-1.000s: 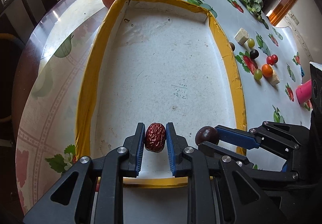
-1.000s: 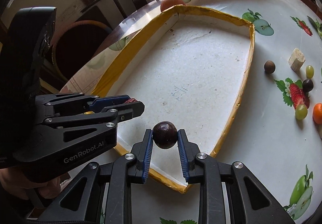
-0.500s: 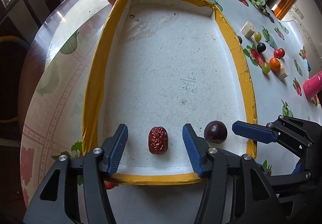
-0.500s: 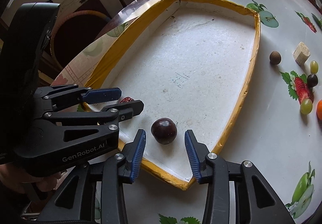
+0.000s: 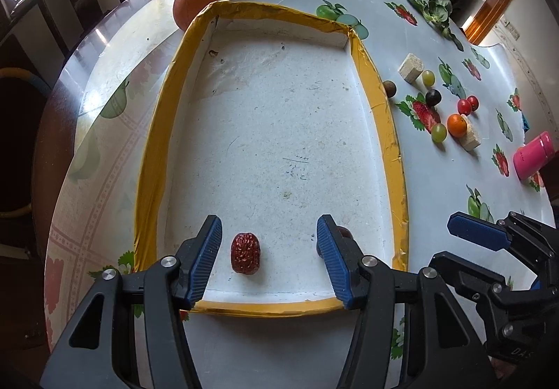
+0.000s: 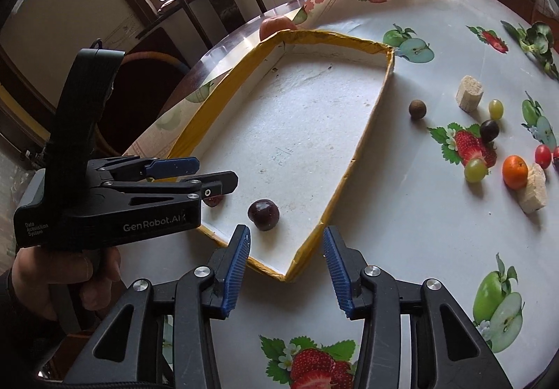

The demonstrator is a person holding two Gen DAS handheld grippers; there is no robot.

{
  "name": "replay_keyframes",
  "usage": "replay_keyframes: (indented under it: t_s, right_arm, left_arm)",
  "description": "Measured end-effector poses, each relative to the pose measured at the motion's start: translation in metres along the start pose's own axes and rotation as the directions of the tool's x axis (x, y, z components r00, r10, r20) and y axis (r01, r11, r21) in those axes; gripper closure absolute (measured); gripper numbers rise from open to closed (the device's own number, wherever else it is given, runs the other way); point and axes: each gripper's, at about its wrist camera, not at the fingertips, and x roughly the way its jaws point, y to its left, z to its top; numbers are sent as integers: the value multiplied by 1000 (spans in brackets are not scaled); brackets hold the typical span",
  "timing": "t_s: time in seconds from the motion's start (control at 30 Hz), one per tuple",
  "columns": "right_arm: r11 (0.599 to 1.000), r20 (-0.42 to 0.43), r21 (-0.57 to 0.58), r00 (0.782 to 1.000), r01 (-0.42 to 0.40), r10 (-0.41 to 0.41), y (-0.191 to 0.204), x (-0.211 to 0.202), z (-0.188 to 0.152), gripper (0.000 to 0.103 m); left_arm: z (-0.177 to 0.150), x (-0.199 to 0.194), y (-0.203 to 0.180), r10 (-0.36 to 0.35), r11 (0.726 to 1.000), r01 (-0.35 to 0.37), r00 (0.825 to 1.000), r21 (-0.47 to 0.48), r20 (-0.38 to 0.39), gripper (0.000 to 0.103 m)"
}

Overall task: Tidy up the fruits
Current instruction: 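Open the left tool to drop the date while the right tool releases the plum, then move both tools back from the tray toward the fruit cluster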

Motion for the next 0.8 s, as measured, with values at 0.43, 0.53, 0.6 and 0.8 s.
replay_keyframes:
  t_s: [0.43, 0.53, 0.6, 0.8]
  right_arm:
    - [974, 55, 201, 992, 104, -118, -88, -46, -28, 51]
    - [960, 59, 248, 987, 128, -147, -108, -54, -36, 51]
    - [951, 63, 275, 984, 142, -165, -122, -59, -40, 51]
    - [929, 69, 329, 976, 172, -206, -152, -66, -46, 51]
  left_arm:
    - [9, -7, -59, -62, 994, 61, 998, 92, 9, 48]
    - [11, -7, -78, -88, 989, 87, 996, 119, 4, 48]
    - [13, -6, -91, -101, 985, 100, 995, 141, 2, 48]
    - [19, -2, -125, -147, 973, 147, 989, 180, -12, 48]
